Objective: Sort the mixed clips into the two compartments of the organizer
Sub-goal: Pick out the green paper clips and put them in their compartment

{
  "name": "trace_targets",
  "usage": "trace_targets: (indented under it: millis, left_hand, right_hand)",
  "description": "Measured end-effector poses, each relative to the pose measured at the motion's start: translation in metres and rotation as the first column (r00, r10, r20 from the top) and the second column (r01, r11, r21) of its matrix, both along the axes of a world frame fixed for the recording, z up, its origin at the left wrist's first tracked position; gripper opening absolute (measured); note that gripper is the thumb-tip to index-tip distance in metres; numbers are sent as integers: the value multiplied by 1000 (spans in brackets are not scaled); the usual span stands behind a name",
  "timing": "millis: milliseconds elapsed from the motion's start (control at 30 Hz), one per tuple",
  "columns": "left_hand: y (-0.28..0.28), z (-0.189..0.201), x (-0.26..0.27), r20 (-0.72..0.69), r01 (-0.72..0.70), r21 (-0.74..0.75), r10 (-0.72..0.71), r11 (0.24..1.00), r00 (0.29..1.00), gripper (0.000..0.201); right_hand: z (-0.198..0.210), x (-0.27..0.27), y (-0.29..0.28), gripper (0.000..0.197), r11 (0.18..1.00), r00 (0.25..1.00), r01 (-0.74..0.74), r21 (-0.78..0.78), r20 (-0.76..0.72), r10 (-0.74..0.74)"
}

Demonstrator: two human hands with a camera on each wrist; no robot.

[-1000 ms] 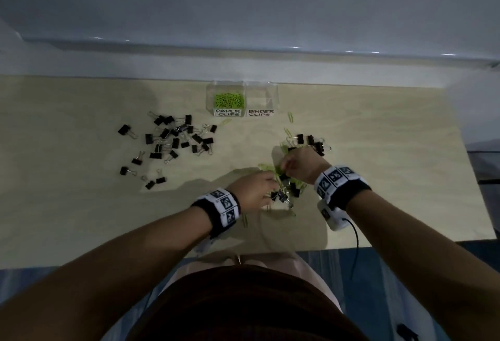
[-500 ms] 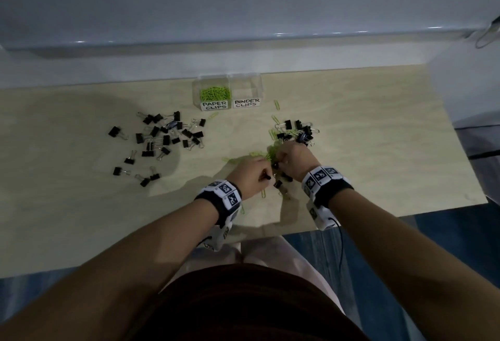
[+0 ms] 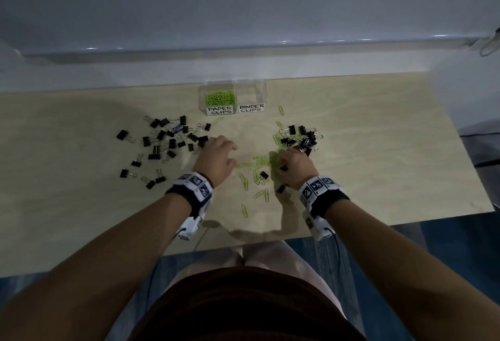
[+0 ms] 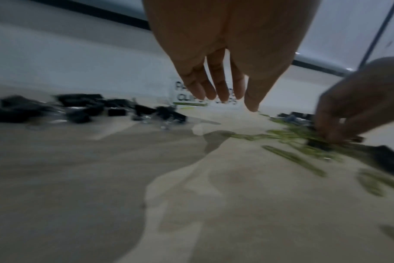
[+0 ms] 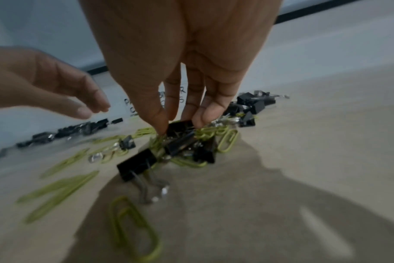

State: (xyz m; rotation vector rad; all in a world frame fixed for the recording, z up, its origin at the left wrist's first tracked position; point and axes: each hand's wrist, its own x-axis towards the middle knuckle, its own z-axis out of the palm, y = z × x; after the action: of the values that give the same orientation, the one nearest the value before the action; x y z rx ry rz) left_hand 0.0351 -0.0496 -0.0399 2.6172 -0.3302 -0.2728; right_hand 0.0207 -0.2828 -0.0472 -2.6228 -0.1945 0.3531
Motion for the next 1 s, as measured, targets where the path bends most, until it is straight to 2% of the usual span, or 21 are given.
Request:
trace_targets:
  millis: [67,100,167,233,300,400,467,500,600,633,700,767,867,933,1000]
  left_hand:
    - [-28,0,-9,-57,98,-27,-100,995,993,25]
    - [-41,-1,-13,-83,136,-44,-139,990,987,25]
    - [-62,-7,-20,-121,181,-52,-186,982,975,28]
    - [-71,-12,-22,-132,192,-41,-196,981,972,28]
    - [-73,-14,-21,-131,183,-70,-191,981,973,23]
    - [-66,-12,-16,-111,133,-127,-148,983,983,21]
    - [-55,-6,-8,-61,65,-145,-74,987,995,19]
    - [-48,-4,-4,-22,38,-133,-41,990,999,18]
    - [-29,3,9,124,-44,0,43,999,991,20]
    - [-27,6,11,153,-52,21,48,998,987,22]
    - [-32,12,9,147,33,5,-33,999,989,22]
    - [-49,15,-3,38,219,-46,-218,975,975,23]
    - [-82,10,-28,-170,469,-65,-473,881,865,29]
    - [-97,2,-39,-202,543,-19,-535,839,820,35]
    - [-104,-1,-41,-175,542,12,-531,841,829,34]
  right_hand:
    - [-2,1,-3,7,977,987,161,140,-41,-157]
    - [-1,1,-5,9,940,965,261,221,-70,-252]
    - [3,1,-12,13,820,904,424,385,-122,-410]
    - [9,0,-24,14,685,848,510,519,-172,-501]
    - [14,1,-38,11,621,806,557,552,-178,-565]
    - [10,4,-62,15,601,741,630,493,-149,-655]
    - [6,4,-74,16,641,731,649,410,-100,-675]
    - [4,3,-78,13,689,750,630,357,-50,-660]
    - [4,-2,-83,6,870,861,462,170,147,-486]
    - [5,-5,-80,8,912,899,392,120,158,-408]
    - [10,-14,-71,10,968,963,242,63,108,-248]
    - [13,-25,-60,10,994,993,94,50,65,-97]
    - [7,-38,-51,15,998,1000,-16,69,24,14]
    - [3,-42,-46,20,998,999,-41,53,3,41]
    - [2,-43,-41,18,998,999,-51,41,7,51]
